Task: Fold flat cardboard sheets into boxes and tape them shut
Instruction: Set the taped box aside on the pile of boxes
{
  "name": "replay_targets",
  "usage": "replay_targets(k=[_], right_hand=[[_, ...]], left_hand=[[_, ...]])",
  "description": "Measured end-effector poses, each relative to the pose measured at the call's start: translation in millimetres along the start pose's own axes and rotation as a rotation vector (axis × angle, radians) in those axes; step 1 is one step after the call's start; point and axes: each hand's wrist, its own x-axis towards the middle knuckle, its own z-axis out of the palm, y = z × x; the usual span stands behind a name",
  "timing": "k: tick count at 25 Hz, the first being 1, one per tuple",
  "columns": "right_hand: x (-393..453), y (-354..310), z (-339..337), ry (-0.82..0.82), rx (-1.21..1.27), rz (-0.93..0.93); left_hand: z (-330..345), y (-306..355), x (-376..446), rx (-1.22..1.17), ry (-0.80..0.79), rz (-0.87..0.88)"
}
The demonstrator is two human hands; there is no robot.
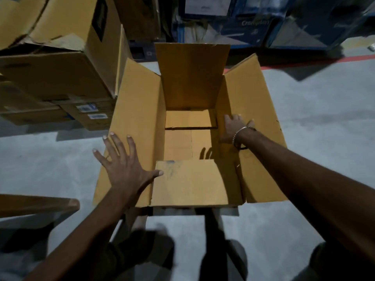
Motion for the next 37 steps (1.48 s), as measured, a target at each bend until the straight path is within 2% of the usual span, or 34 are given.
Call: replay_targets(k=[4, 7, 10, 12, 14, 17, 21, 23, 25, 29, 32, 34, 37], right_hand=[[79, -15, -63, 0.151, 0.26, -0.042], [127, -26, -109, 0.244, 0.545, 0.014], [156, -34, -136, 0.473, 0.73, 0.0], [163, -37, -134, 0.561, 0.787, -0.042], [161, -33, -127, 0.617, 0.709, -0.024], [145, -26, -96, 0.63, 0.32, 0.05], [128, -26, -41, 0.297, -0.207, -0.058], [120, -26, -33, 0.216, -0.262, -0.1], [107, -22, -40, 0.216, -0.263, -0.138], [50, -1, -67, 0.258, -0.291, -0.156], [-17, 14, -64, 0.381, -0.082, -0.114], [-64, 23, -45, 0.458, 0.244, -0.049], [-115, 17, -20, 0.459, 0.745, -0.011]], left_hand=[[8, 7, 27, -0.05, -0.065, -0.049], [10, 9, 31, -0.064, -0.064, -0.061], [8, 13, 29, -0.026, -0.045, -0.088], [6, 16, 30, -0.008, -0.031, -0.097], [2, 18, 28, -0.006, -0.016, -0.089], [-9, 25, 17, 0.024, 0.006, -0.069], [-45, 43, -10, 0.146, 0.075, 0.045], [-61, 68, -28, 0.21, 0.092, 0.153], [-67, 97, -45, 0.221, 0.066, 0.259], [-57, 132, -57, 0.015, 0.039, 0.417], [-31, 134, -62, -0.168, -0.057, 0.542], [-18, 124, -70, -0.262, -0.082, 0.533], [-2, 105, -78, -0.399, -0.06, 0.494]])
